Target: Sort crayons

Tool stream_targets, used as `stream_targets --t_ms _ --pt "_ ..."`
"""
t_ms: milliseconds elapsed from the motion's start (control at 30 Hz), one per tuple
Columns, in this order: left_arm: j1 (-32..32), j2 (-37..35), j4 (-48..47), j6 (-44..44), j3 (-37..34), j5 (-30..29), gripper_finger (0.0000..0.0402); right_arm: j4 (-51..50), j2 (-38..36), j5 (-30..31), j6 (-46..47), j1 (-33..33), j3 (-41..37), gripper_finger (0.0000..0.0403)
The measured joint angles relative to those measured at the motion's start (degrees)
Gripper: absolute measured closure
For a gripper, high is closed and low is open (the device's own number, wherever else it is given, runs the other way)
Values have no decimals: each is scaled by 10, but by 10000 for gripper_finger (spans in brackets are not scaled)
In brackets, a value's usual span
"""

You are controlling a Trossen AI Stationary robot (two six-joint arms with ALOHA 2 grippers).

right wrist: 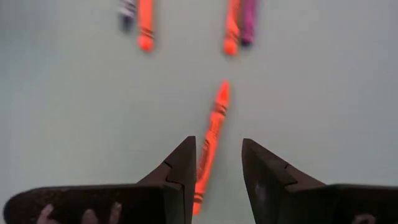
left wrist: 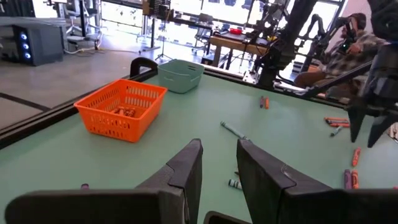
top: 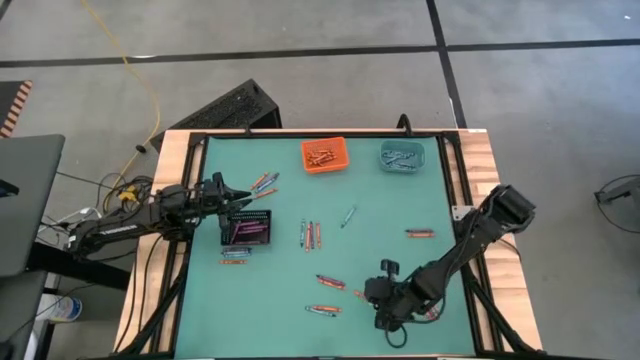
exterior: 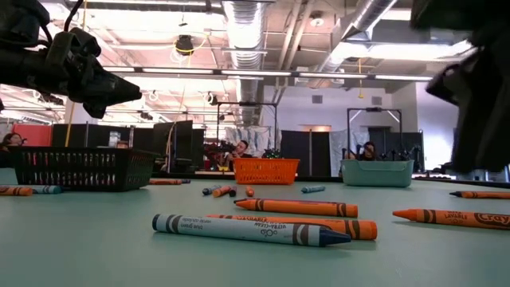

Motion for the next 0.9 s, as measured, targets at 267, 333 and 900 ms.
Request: stream_targets --t_ms 267,333,900 --pt "0 0 0 0 0 0 313 -23 54 -70 56 -18 26 281" --pt "0 0 0 0 0 0 313 -23 65 -77 55 -22 28 281" --pt "0 0 0 0 0 0 313 -48 77 -72 -22 -19 25 344"
